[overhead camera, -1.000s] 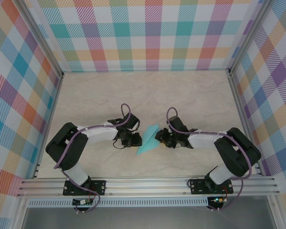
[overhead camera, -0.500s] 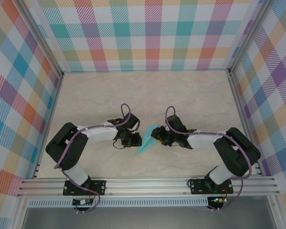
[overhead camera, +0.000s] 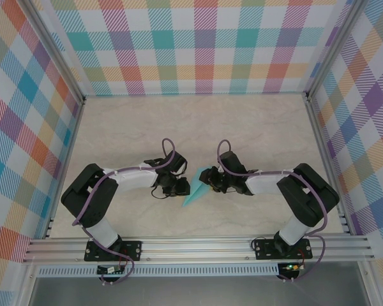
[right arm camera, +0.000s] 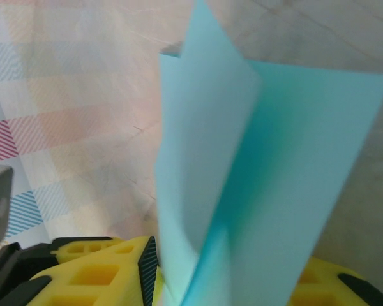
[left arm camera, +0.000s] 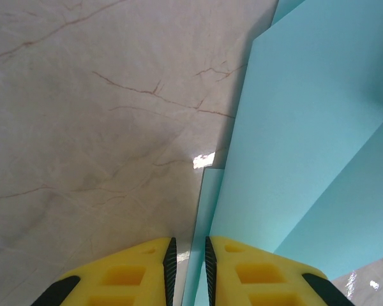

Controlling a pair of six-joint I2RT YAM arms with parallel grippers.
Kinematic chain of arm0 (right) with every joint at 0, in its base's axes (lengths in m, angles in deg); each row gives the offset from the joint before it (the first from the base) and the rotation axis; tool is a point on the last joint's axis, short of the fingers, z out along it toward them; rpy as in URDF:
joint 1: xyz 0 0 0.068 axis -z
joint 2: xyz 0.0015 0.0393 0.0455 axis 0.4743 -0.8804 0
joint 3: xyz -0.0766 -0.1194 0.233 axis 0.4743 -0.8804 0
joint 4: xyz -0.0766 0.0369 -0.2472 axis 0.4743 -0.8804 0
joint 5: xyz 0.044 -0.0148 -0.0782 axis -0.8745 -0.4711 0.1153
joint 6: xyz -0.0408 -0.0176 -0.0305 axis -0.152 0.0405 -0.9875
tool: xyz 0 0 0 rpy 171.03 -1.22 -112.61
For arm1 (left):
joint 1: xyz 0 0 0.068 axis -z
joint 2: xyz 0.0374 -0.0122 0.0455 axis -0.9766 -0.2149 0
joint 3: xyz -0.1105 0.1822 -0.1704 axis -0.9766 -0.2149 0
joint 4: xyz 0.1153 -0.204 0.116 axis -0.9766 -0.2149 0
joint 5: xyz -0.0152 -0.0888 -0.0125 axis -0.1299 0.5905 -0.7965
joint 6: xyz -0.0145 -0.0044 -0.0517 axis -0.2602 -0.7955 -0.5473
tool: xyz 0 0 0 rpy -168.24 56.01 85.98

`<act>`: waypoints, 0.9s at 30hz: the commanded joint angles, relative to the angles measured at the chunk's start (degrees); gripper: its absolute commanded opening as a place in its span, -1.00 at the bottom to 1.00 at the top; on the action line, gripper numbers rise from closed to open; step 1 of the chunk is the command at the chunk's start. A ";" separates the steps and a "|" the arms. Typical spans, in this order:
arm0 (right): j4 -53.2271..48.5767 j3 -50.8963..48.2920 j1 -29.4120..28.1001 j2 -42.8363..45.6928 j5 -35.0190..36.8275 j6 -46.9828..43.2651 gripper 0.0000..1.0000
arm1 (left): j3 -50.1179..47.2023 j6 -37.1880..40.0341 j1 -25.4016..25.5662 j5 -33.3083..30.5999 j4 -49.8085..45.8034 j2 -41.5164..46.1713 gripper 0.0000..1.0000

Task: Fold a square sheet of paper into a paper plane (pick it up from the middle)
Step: Turn over the paper at the bottom-center of the table.

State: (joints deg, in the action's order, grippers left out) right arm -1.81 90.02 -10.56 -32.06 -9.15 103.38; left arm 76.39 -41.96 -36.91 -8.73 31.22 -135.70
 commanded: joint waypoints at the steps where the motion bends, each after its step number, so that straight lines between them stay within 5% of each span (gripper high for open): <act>1: 3.63 2.47 -0.72 -2.02 -1.78 -0.81 -0.31 | 0.05 0.13 0.25 1.80 0.92 -0.48 -0.56; 8: 1.25 5.85 -1.64 -4.54 -1.71 -3.02 -0.68 | -1.07 -1.90 0.22 1.69 1.84 3.38 -0.56; 15: -22.71 13.30 -1.81 3.22 4.77 -13.80 -0.96 | -3.55 -3.18 0.22 -5.97 -2.10 15.03 -0.48; 21: -62.12 30.81 -4.74 5.53 23.22 -27.74 -0.91 | -6.45 -4.51 -0.03 -16.06 -7.80 25.61 -0.39; 27: -92.04 46.95 -9.34 -3.41 47.60 -26.34 -0.91 | -10.11 -8.36 -0.97 -23.43 -10.36 33.53 -0.34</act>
State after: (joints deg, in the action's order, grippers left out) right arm -70.75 133.83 -18.60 -30.95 23.38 78.93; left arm 68.06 -47.53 -37.04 -25.89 24.51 -104.91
